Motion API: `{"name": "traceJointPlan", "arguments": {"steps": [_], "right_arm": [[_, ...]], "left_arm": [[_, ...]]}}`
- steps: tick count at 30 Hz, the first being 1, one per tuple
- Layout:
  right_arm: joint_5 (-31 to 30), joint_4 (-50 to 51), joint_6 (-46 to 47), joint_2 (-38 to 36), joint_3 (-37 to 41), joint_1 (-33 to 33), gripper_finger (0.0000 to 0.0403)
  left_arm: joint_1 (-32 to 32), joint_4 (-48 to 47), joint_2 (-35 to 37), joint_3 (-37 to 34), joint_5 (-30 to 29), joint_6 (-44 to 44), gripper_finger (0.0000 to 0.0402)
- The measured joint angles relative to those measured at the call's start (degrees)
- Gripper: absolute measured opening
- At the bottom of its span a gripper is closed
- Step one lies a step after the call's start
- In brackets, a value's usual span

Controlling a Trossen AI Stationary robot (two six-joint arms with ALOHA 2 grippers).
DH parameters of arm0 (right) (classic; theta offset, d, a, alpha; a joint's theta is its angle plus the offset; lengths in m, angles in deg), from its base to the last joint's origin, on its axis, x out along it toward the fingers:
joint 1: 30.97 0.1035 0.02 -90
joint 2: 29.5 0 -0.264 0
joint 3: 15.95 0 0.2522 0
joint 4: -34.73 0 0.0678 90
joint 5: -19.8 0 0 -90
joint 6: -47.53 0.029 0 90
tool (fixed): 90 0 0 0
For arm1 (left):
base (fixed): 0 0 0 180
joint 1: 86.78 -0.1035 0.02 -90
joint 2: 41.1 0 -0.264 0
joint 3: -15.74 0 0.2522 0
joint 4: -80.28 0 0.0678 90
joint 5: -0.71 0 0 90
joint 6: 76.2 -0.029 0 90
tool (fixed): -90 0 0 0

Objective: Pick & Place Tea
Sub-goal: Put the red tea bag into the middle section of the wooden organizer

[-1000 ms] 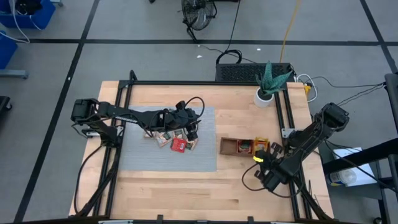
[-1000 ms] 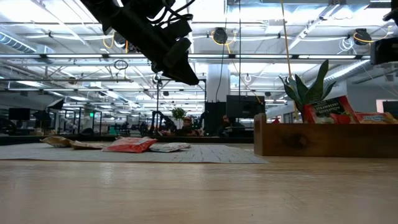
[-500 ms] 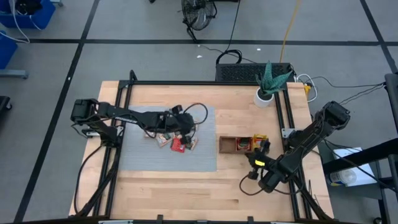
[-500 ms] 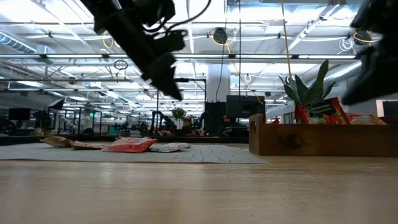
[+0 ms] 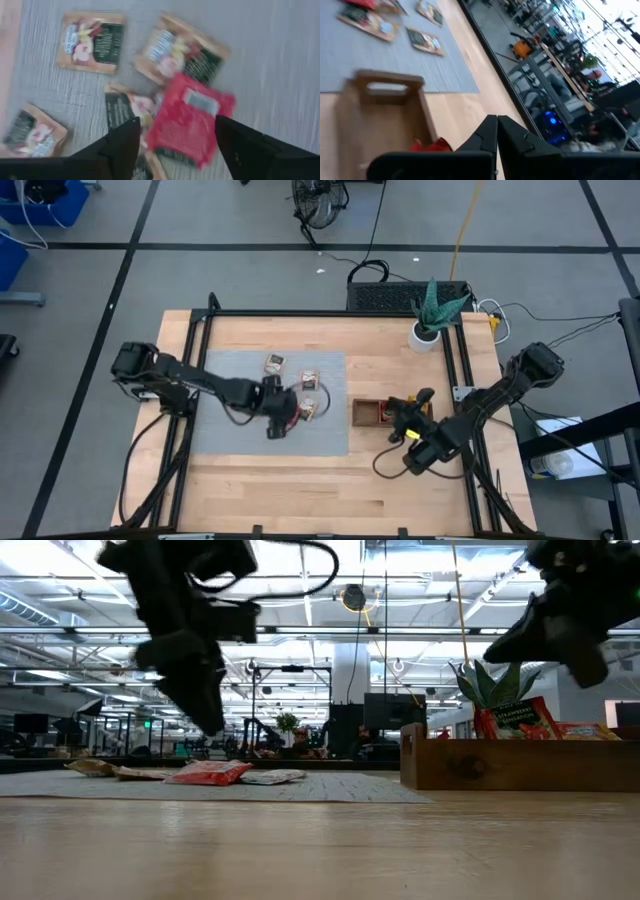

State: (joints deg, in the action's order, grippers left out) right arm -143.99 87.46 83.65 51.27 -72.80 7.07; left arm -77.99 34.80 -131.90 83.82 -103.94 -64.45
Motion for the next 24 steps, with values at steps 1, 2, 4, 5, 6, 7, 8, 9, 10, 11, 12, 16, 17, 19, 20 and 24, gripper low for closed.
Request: {"name": "traceJointPlan", "arguments": {"steps": [1, 2, 4, 5, 6, 7, 8, 9, 10, 11, 12, 16, 17, 19, 20, 24], "right_arm": [[0.04, -0.26, -0.18, -0.02, 0.44, -0.75, 0.0000], [0.10, -0.50, -0.18, 0.00, 1.05, -1.46, 0.0000], [0.15, -1.96, -0.16, 0.01, 2.60, -2.71, 0.0000], [0.16, -2.96, 0.01, 0.01, 3.47, -3.17, 0.0000], [0.19, -4.28, 0.06, 0.01, 4.44, -3.65, 0.0000], [0.30, -5.37, -0.08, 0.01, 5.33, -4.10, 0.0000], [0.47, -6.39, -0.58, 0.01, 6.10, -4.44, 0.0000], [0.61, -7.31, -1.05, 0.01, 6.69, -4.70, 0.0000], [0.63, -8.08, -1.49, 0.01, 7.09, -4.85, 0.0000], [0.63, -8.56, -1.94, 0.01, 7.26, -5.00, 0.0000], [0.70, -9.05, -2.42, 0.01, 7.32, -5.09, 0.0000], [1.48, -11.73, -5.37, 0.01, 7.32, -4.98, 0.0000], [2.05, -12.77, -6.62, 0.01, 7.32, -4.98, 0.0000], [2.63, -14.91, -9.25, 0.01, 7.32, -4.98, 0.0000], [3.25, -16.07, -10.60, 0.01, 7.32, -4.98, 0.0000], [3.58, -19.23, -14.16, 0.01, 7.32, -4.98, 0.0000]], "left_arm": [[1.40, -0.77, 0.00, 0.00, -1.43, -1.38, 0.0263], [2.63, -1.33, 0.00, 0.00, -2.95, -2.33, 0.0266], [4.13, -2.16, 0.00, 0.00, -4.69, -2.37, 0.0270], [4.15, -2.16, 0.00, 0.00, -4.73, -1.89, 0.0270], [4.09, -2.14, -0.02, 0.00, -4.36, -0.99, 0.0271], [3.76, -2.31, -0.02, 0.00, -3.72, -0.05, 0.0271], [3.43, -2.81, -0.02, 0.00, -3.58, 0.82, 0.0271], [3.02, -3.17, -0.02, -0.04, -3.57, 1.53, 0.0271], [2.58, -3.10, -0.02, -0.33, -3.39, 2.19, 0.0271], [2.09, -3.08, -0.02, -0.71, -2.77, 2.65, 0.0271], [1.45, -3.12, -0.02, -1.21, -1.60, 3.00, 0.0271], [-1.93, -2.45, -0.04, -4.30, 4.19, 4.06, 0.0271], [-2.90, -2.23, -0.04, -5.25, 4.62, 4.50, 0.0271], [-5.03, -1.40, -0.04, -7.19, 4.98, 4.86, 0.0271], [-5.98, -0.10, -0.04, -8.03, 6.08, 4.77, 0.0271], [-8.32, 7.46, -0.04, -10.36, 13.81, 0.20, 0.0271]]}}
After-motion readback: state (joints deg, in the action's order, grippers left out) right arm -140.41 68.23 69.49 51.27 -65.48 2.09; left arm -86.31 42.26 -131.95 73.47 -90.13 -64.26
